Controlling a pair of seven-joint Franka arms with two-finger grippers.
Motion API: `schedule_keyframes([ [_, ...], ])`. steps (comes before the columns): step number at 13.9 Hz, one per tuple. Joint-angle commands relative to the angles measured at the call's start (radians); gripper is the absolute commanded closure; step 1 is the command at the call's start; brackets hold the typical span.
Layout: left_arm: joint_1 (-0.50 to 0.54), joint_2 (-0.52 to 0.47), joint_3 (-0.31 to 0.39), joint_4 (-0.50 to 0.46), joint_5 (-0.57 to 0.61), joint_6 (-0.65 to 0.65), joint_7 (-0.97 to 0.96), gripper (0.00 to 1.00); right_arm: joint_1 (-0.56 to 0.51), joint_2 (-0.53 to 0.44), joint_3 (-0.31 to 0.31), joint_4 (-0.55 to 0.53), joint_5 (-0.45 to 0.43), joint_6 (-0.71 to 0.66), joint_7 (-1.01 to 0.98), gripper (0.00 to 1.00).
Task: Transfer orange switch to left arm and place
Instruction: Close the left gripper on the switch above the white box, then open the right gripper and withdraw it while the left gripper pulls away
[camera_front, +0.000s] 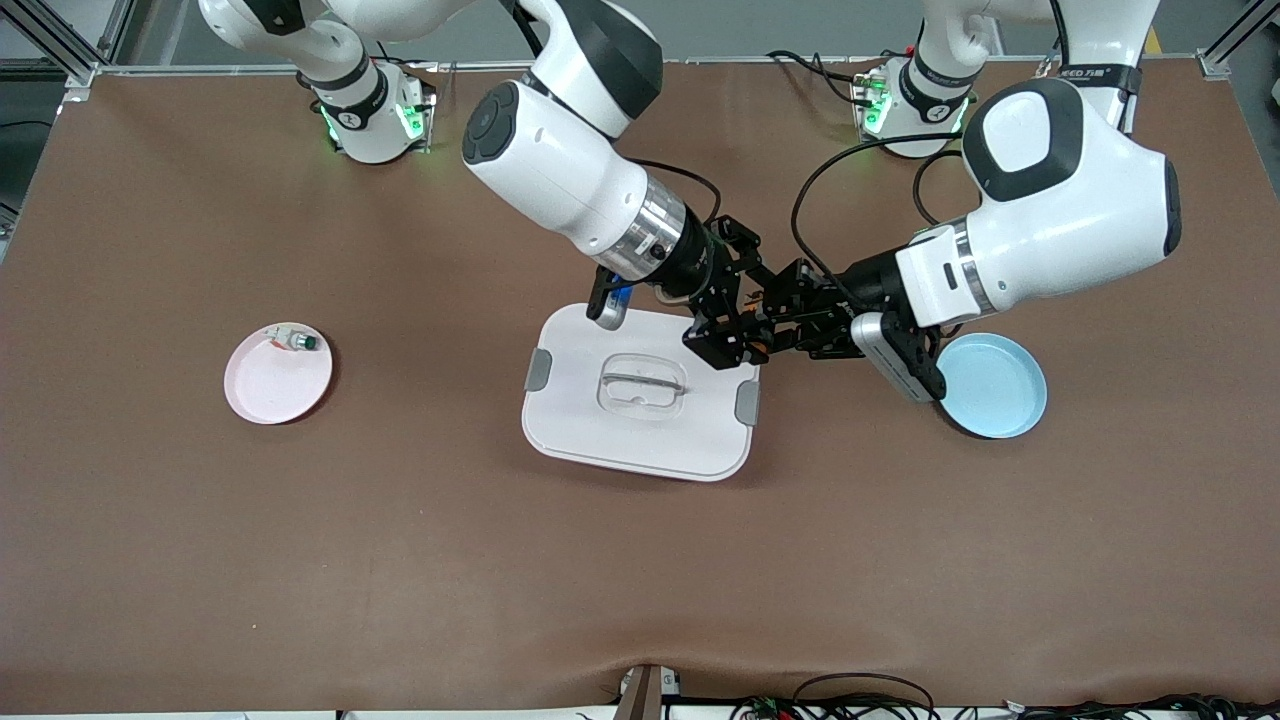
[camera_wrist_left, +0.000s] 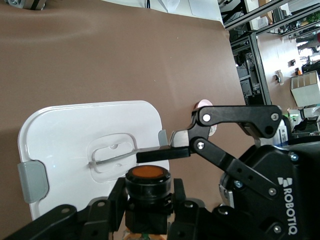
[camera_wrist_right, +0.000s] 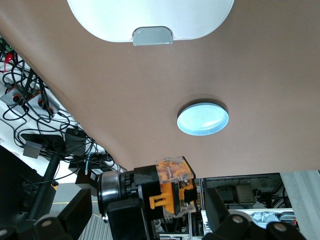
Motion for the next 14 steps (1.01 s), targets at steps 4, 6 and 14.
schedule_keyframes([
  [4,0.018,-0.011,0.003,0.002,0.014,-0.049,0.016,1.0,-0.015,0.02,-0.004,0.037,-0.001,-0.064,-0.062,0.0],
  [6,0.033,-0.02,0.005,0.002,0.017,-0.08,0.013,1.0,-0.032,0.018,-0.004,0.037,-0.002,-0.123,-0.097,0.0],
  [14,0.137,-0.112,0.012,0.016,0.209,-0.215,0.012,0.97,-0.124,0.001,-0.006,0.037,-0.048,-0.47,-0.344,0.0],
])
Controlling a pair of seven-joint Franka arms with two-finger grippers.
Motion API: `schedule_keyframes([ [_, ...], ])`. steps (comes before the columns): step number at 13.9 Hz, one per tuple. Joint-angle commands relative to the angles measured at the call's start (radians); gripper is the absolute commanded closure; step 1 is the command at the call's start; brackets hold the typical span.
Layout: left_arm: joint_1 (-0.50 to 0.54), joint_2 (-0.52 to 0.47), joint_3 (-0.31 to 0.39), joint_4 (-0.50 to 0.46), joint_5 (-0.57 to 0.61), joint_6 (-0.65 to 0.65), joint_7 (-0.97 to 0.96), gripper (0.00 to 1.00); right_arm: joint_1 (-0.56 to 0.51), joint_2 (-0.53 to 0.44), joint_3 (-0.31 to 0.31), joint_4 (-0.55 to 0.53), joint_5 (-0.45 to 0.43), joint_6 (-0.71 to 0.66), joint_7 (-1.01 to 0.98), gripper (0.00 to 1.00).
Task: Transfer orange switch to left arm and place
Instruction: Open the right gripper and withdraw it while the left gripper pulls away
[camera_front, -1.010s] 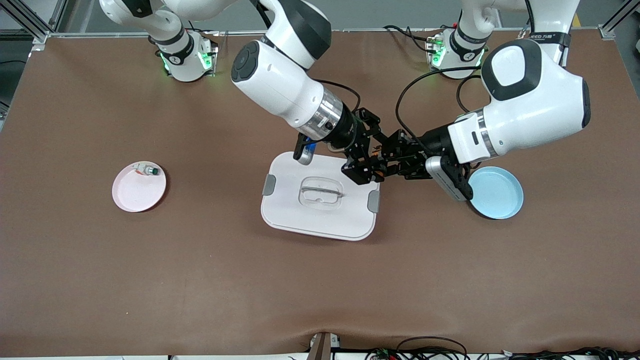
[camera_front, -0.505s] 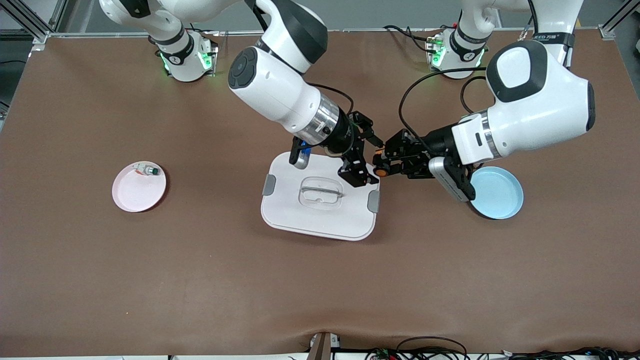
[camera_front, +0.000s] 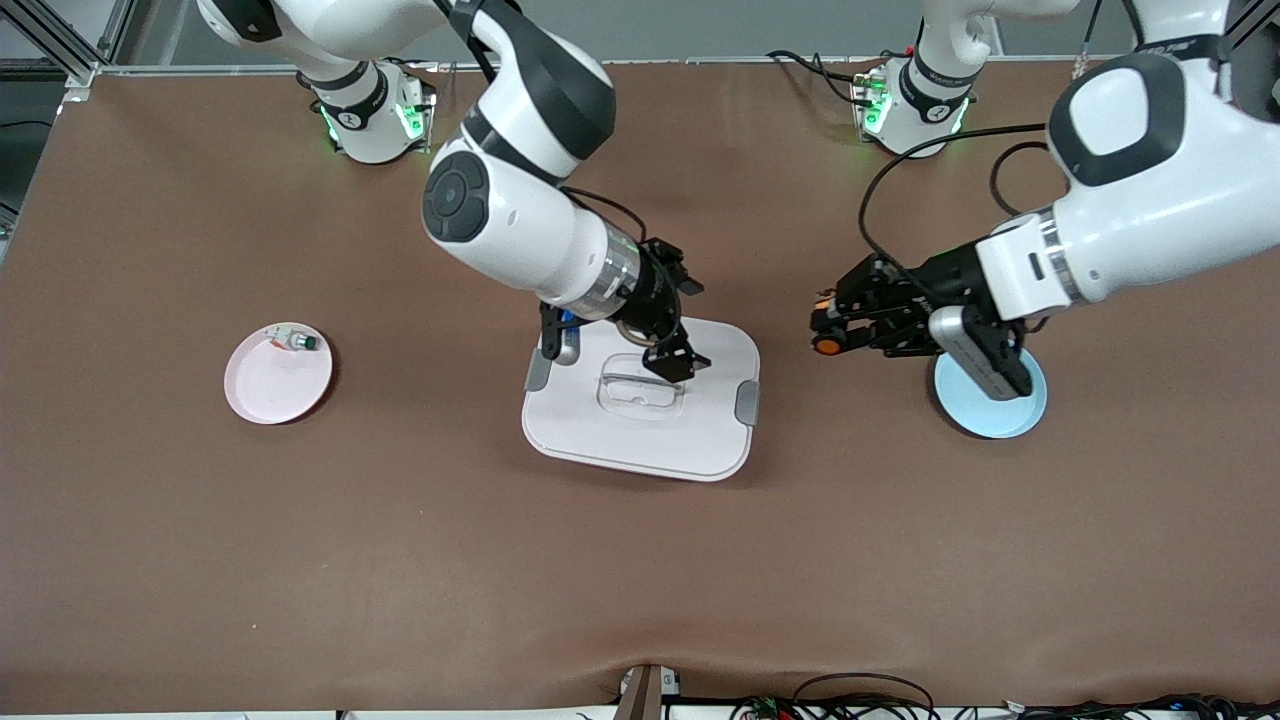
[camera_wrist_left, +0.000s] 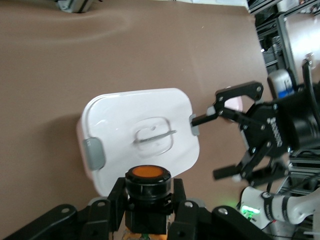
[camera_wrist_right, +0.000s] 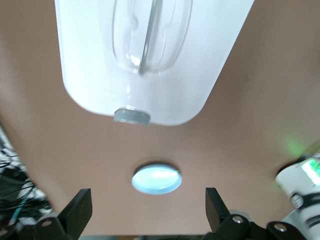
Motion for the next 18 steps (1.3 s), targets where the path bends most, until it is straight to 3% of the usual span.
schedule_keyframes([
  [1,0.036,-0.059,0.003,-0.004,0.063,-0.07,0.002,0.97,-0.034,-0.002,0.011,0.019,-0.071,-0.094,-0.087,0.0],
  [5,0.103,-0.097,0.005,-0.004,0.096,-0.154,-0.014,0.98,-0.045,-0.066,0.011,0.008,-0.229,-0.231,-0.276,0.0],
  [9,0.173,-0.145,0.008,0.005,0.182,-0.218,-0.073,0.99,-0.109,-0.101,0.011,0.007,-0.294,-0.406,-0.507,0.0],
  [11,0.242,-0.148,0.008,0.072,0.199,-0.341,-0.136,0.99,-0.137,-0.117,0.011,0.007,-0.357,-0.499,-0.641,0.0],
  [13,0.27,-0.151,0.01,0.131,0.3,-0.41,-0.159,0.99,-0.193,-0.138,0.011,0.007,-0.363,-0.562,-0.777,0.0],
  [18,0.285,-0.191,0.008,0.135,0.474,-0.436,-0.521,0.99,-0.35,-0.192,0.011,0.007,-0.416,-0.734,-1.219,0.0],
])
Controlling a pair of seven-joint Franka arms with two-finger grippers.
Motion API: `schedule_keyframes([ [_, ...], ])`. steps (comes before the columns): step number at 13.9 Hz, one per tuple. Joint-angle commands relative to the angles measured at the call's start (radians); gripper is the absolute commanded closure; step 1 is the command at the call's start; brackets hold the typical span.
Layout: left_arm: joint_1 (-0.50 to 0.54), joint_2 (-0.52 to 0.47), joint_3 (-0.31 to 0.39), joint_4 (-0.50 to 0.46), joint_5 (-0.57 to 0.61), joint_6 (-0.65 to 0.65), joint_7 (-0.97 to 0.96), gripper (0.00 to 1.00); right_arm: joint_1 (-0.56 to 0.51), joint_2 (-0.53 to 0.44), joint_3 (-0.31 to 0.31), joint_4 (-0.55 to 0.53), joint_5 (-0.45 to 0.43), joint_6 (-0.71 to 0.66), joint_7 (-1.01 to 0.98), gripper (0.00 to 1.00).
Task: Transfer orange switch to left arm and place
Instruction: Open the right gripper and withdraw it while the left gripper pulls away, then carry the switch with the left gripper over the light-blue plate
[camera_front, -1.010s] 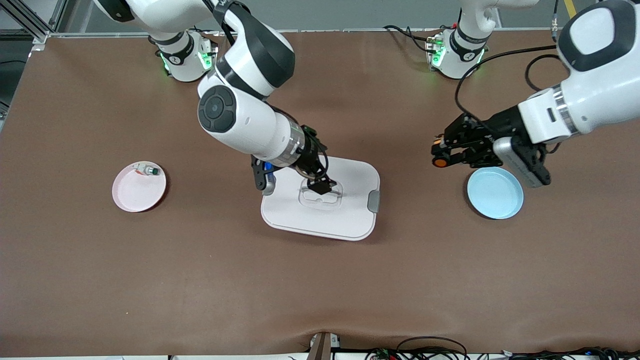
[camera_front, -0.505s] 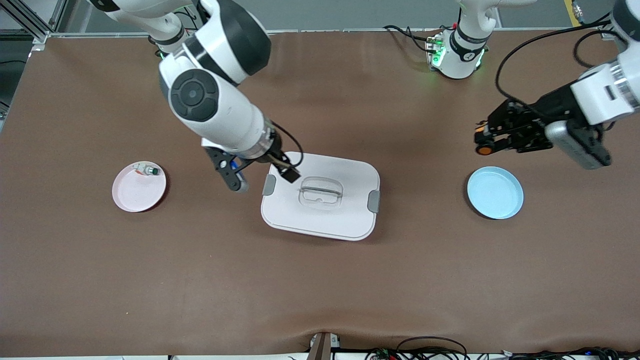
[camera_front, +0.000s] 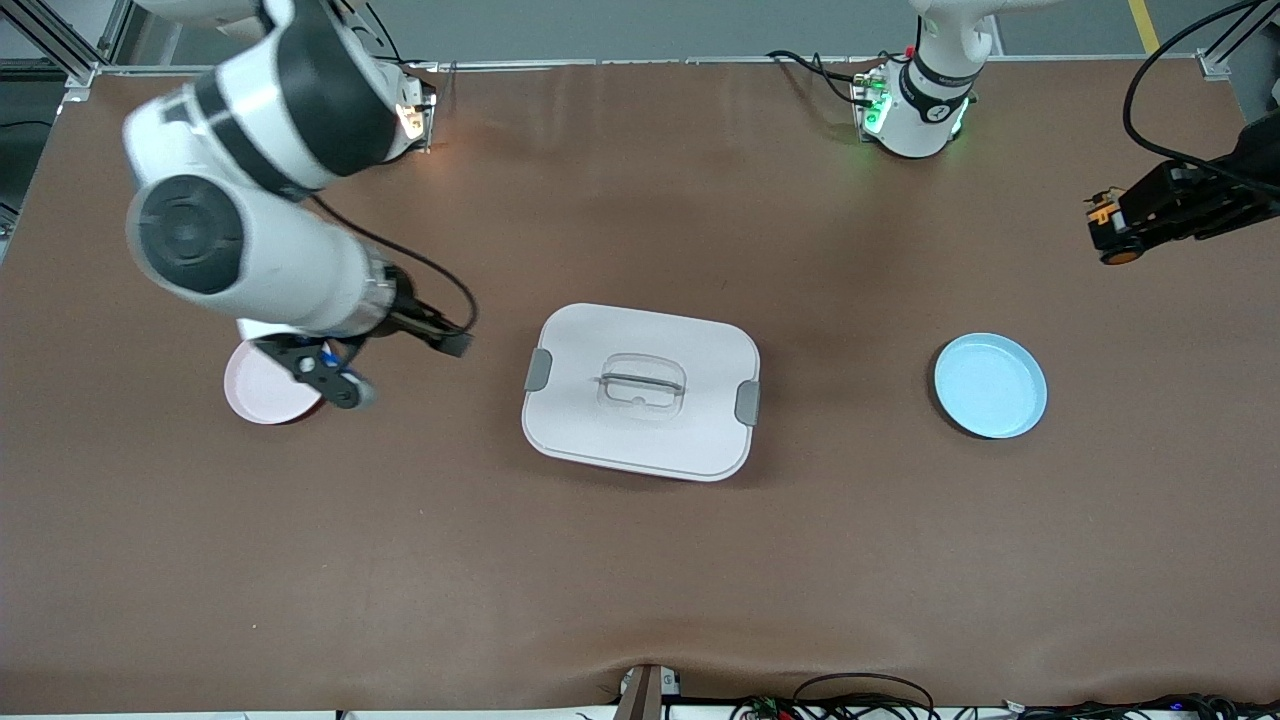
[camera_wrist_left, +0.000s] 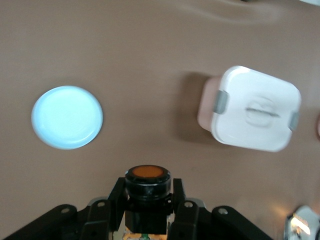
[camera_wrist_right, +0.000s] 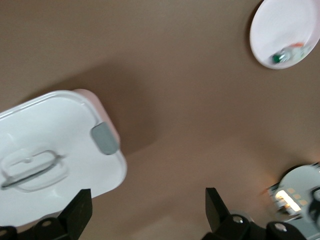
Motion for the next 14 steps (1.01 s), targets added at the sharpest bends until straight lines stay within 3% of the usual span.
schedule_keyframes([
  [1,0.011,-0.027,-0.005,0.009,0.046,-0.057,-0.19,0.99,-0.074,-0.04,0.018,-0.013,-0.066,-0.067,-0.21,0.0],
  [4,0.047,-0.02,-0.008,-0.005,0.069,-0.077,-0.545,0.99,-0.16,-0.06,0.018,-0.013,-0.074,-0.099,-0.408,0.0],
  [7,0.048,-0.001,-0.014,-0.034,0.144,-0.067,-0.711,0.99,-0.219,-0.064,0.017,-0.013,-0.123,-0.111,-0.583,0.0],
  [11,0.071,-0.003,-0.016,-0.144,0.204,0.045,-0.939,1.0,-0.311,-0.08,0.018,-0.013,-0.146,-0.145,-0.74,0.0],
  [14,0.068,-0.004,-0.026,-0.278,0.27,0.197,-1.082,1.0,-0.346,-0.075,0.018,-0.018,-0.145,-0.166,-0.745,0.0],
])
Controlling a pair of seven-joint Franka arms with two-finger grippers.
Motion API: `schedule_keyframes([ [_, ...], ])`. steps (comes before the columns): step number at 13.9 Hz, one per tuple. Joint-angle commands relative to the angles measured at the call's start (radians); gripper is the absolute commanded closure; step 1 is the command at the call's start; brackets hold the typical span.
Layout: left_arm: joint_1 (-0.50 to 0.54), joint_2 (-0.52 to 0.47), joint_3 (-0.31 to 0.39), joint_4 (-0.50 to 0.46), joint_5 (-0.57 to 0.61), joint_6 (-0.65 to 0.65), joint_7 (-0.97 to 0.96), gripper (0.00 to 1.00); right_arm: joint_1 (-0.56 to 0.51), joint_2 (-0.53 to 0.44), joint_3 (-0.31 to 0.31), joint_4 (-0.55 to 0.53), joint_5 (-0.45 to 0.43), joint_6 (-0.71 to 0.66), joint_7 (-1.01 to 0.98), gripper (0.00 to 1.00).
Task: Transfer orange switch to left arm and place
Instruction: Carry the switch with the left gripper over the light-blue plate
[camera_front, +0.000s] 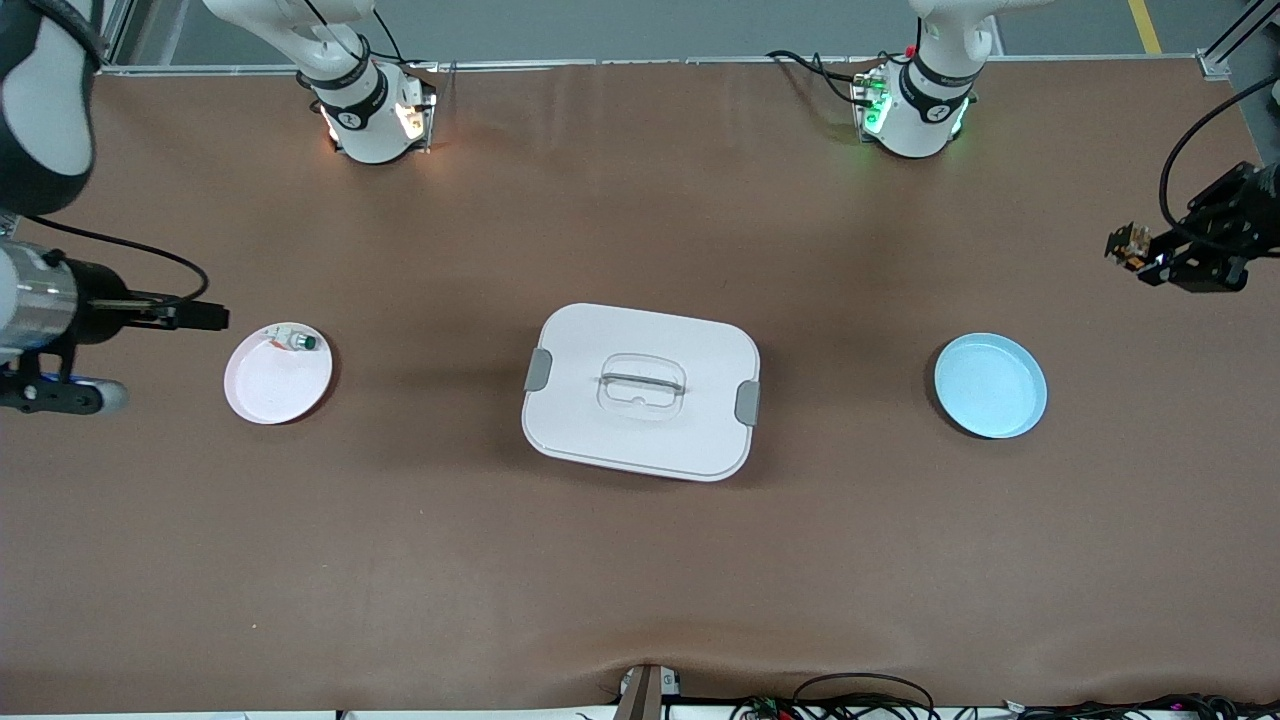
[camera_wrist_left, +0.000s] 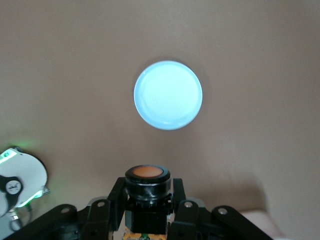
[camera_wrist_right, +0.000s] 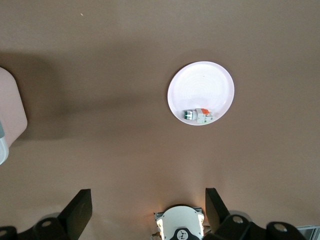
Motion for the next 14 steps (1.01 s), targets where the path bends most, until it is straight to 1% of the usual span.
schedule_keyframes([
  [1,0.007,-0.019,-0.022,-0.125,0.042,0.123,-0.105,1.0,-0.022,-0.018,0.02,-0.035,-0.018,-0.012,-0.014,0.0],
  [3,0.007,-0.017,-0.022,-0.196,0.042,0.209,-0.141,1.0,-0.024,-0.015,0.02,-0.059,-0.017,-0.011,-0.015,0.0],
  [5,0.004,-0.006,-0.025,-0.243,0.063,0.272,-0.195,1.0,-0.028,-0.02,0.021,-0.083,-0.012,-0.014,-0.028,0.0],
  [7,0.004,0.046,-0.05,-0.251,0.118,0.294,-0.279,1.0,-0.031,-0.02,0.021,-0.086,-0.012,-0.023,-0.069,0.0],
  [9,0.004,0.104,-0.074,-0.259,0.167,0.353,-0.38,1.0,-0.028,-0.019,0.021,-0.086,-0.015,-0.012,-0.075,0.0],
  [12,0.004,0.132,-0.078,-0.328,0.175,0.484,-0.409,1.0,-0.036,-0.015,0.021,-0.084,0.002,-0.008,-0.066,0.0],
  [14,0.007,0.133,-0.081,-0.389,0.175,0.582,-0.409,1.0,-0.034,-0.022,0.02,-0.078,-0.012,-0.006,-0.065,0.0],
])
